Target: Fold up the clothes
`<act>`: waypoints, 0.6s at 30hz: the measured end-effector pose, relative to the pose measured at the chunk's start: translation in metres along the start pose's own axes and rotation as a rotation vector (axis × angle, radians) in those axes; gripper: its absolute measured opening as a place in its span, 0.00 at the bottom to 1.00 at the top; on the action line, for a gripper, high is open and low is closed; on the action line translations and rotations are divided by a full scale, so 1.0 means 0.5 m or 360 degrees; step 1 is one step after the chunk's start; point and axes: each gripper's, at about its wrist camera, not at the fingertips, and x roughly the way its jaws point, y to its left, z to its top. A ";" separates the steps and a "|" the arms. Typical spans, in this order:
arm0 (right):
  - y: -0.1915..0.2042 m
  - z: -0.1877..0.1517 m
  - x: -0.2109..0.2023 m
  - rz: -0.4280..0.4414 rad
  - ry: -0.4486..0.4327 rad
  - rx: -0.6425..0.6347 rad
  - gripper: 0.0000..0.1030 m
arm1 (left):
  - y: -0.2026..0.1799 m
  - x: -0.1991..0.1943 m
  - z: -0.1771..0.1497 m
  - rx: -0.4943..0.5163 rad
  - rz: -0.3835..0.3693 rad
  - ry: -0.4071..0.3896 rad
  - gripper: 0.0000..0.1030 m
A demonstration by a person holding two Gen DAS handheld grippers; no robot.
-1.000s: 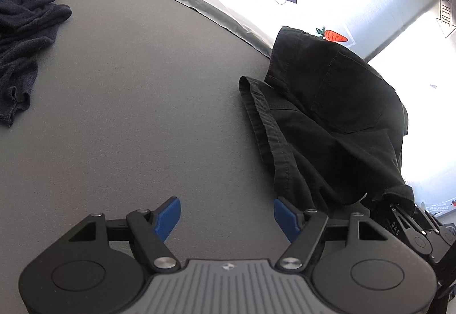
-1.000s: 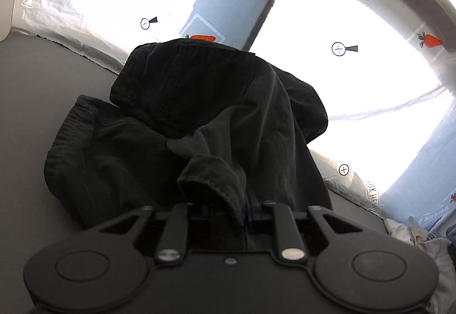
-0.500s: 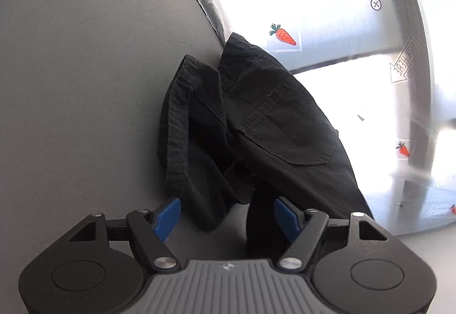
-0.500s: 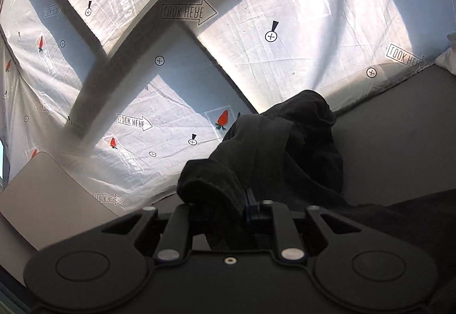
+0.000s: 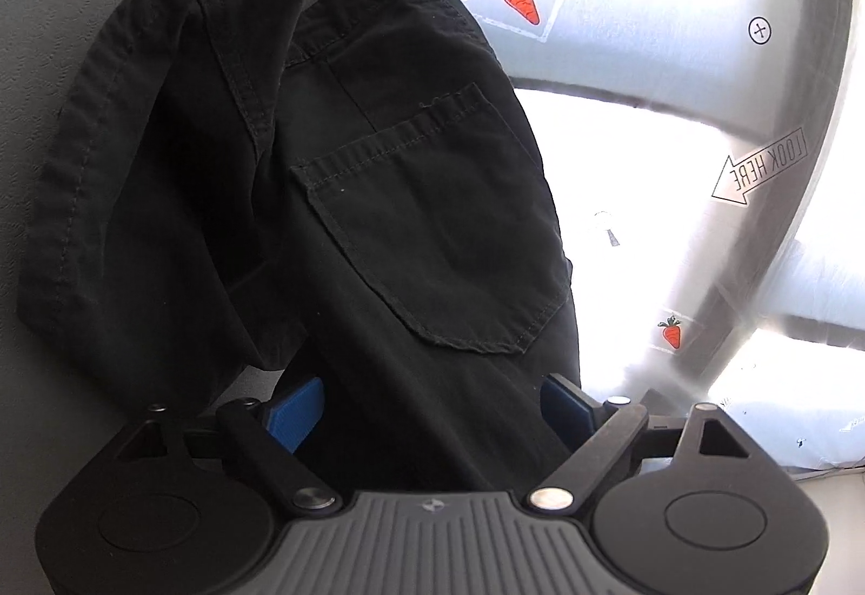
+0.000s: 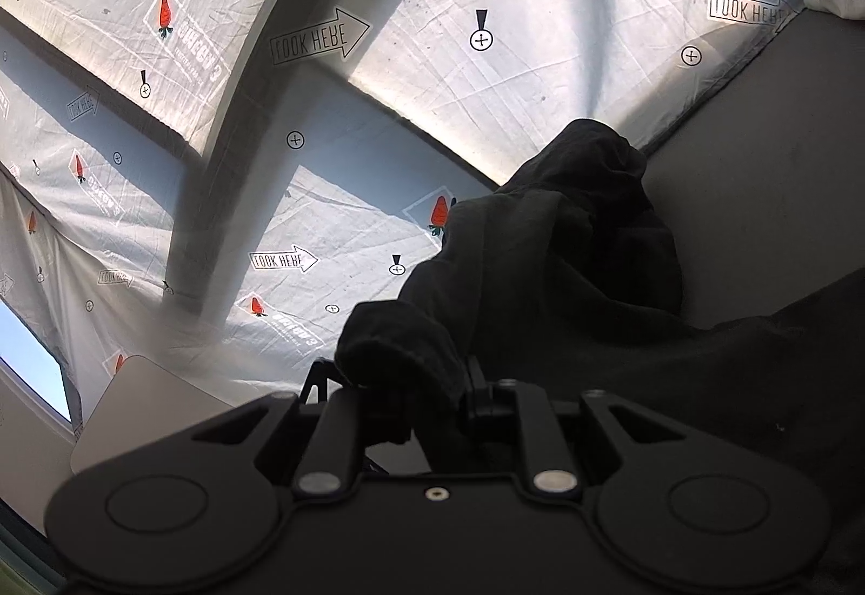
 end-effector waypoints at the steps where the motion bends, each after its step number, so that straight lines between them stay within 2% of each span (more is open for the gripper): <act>1: -0.001 0.001 -0.001 0.0001 -0.0005 0.0003 0.18 | 0.003 0.020 0.007 -0.0027 0.0011 0.0012 0.85; 4: -0.001 0.003 -0.001 0.0002 -0.0015 -0.0002 0.18 | 0.010 0.065 0.030 -0.0124 0.0030 0.0016 0.84; 6: -0.001 0.005 -0.001 -0.0002 -0.0024 0.0002 0.18 | 0.008 0.086 0.046 -0.0178 0.0043 0.0013 0.77; 7: 0.000 0.006 0.000 -0.0001 -0.0025 0.0002 0.18 | 0.005 0.095 0.055 -0.0199 0.0050 0.0007 0.64; 8: 0.001 0.006 0.000 -0.0002 -0.0027 0.0001 0.18 | -0.007 0.095 0.064 -0.0188 0.0062 -0.0020 0.47; 9: 0.001 0.006 0.001 -0.0003 -0.0028 -0.0001 0.18 | -0.020 0.094 0.073 -0.0169 0.0075 -0.0047 0.35; 10: 0.002 0.007 0.002 -0.0004 -0.0030 -0.0002 0.18 | -0.040 0.087 0.082 -0.0113 0.0096 -0.0077 0.06; 11: 0.003 0.007 0.003 -0.0005 -0.0032 -0.0003 0.18 | -0.062 0.080 0.090 -0.0048 0.0117 -0.0111 0.08; 14: 0.010 0.006 0.011 -0.0005 -0.0016 -0.0026 0.18 | -0.165 0.030 0.096 0.0333 0.0188 -0.0279 0.08; 18: 0.038 -0.003 0.026 0.0017 0.0030 -0.0120 0.18 | -0.321 -0.088 0.063 0.0858 0.0153 -0.0560 0.07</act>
